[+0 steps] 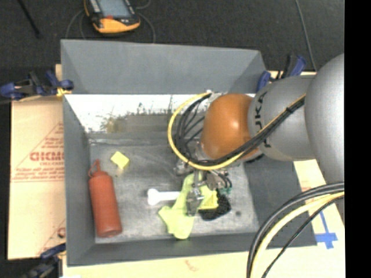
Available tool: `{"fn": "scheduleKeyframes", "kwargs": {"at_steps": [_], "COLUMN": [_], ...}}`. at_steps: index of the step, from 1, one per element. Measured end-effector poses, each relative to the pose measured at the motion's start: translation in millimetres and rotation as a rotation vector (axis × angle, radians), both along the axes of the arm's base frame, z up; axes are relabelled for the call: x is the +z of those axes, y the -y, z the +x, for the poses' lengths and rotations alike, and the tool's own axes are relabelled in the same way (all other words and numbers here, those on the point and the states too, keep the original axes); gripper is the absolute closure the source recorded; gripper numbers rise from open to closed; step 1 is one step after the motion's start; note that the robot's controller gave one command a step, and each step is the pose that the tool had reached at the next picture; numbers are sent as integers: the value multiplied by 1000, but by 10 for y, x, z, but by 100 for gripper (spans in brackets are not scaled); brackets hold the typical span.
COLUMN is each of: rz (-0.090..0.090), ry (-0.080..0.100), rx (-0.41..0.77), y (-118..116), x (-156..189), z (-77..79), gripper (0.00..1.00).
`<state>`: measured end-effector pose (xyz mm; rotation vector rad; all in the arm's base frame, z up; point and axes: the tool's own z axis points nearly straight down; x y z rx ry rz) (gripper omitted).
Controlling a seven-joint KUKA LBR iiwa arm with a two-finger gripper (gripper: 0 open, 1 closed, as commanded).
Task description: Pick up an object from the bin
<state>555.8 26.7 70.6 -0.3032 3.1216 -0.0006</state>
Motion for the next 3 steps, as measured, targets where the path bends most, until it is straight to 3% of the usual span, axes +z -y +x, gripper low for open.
{"fn": "scheduleKeyframes", "kwargs": {"at_steps": [1,2,3], "rz": [-1,1,-2], "ry": [-4,-2,-2], "rx": [231,54,547], "y": [43,21,80], "x": [222,103,35], "z": [-141,-40,-185], "gripper": [0,0,100]}}
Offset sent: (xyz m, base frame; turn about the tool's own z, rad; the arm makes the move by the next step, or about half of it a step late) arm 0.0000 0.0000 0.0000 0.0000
